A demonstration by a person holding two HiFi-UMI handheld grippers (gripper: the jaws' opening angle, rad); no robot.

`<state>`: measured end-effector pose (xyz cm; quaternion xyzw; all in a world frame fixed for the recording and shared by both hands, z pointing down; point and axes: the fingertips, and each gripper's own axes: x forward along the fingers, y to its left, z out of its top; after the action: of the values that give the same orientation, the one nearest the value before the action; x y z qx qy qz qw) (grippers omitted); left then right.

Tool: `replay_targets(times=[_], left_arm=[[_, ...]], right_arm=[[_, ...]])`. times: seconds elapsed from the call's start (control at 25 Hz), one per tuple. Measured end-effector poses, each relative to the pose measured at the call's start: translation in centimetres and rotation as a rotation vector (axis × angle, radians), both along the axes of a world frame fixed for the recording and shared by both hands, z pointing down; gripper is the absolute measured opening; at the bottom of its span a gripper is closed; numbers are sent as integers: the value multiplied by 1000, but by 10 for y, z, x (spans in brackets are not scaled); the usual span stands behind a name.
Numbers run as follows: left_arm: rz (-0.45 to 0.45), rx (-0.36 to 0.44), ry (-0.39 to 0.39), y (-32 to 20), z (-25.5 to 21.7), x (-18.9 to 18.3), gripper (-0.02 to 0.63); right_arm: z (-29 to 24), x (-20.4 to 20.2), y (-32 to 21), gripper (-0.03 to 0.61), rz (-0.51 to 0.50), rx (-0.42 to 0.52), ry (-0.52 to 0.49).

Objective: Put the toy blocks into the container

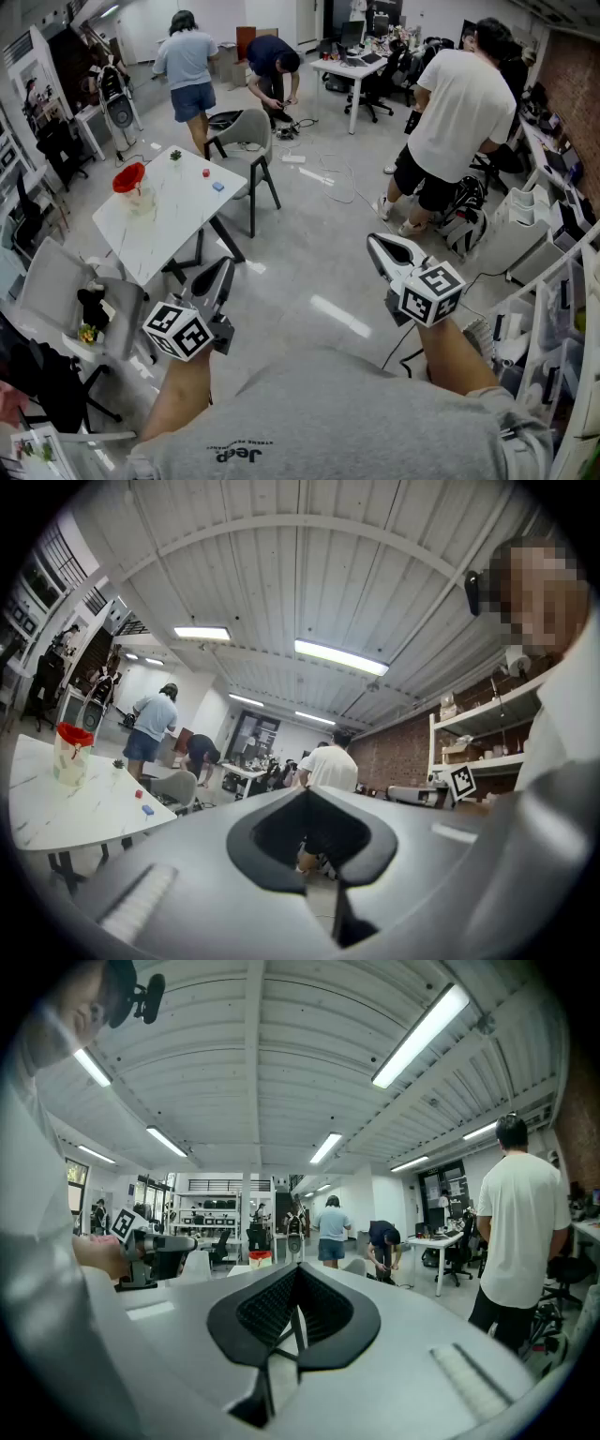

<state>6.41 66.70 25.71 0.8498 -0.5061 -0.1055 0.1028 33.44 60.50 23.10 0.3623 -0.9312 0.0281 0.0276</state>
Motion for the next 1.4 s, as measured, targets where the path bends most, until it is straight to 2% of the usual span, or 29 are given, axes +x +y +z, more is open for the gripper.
replay_targets(times=[0.6,1.08,1.32,1.36,1.4], left_arm=[[-14,8,-10,-15,-3,28,50],[-63,-10,-8,-28,1,72,49],[-42,-6,-15,-42,4,102,50],[-36,-4,-17,-44,4,107,50],[-31,-1,-18,-46,3,112,50]], right_arm=[[-3,26,-15,0,-7,8,-20],[-1,65,-35,0,-49,11,-30],[-4,83,-43,3,-76,17,-44],[-6,85,-43,32,-92,13,-58],[-7,86,-43,142,-110,7,-74]])
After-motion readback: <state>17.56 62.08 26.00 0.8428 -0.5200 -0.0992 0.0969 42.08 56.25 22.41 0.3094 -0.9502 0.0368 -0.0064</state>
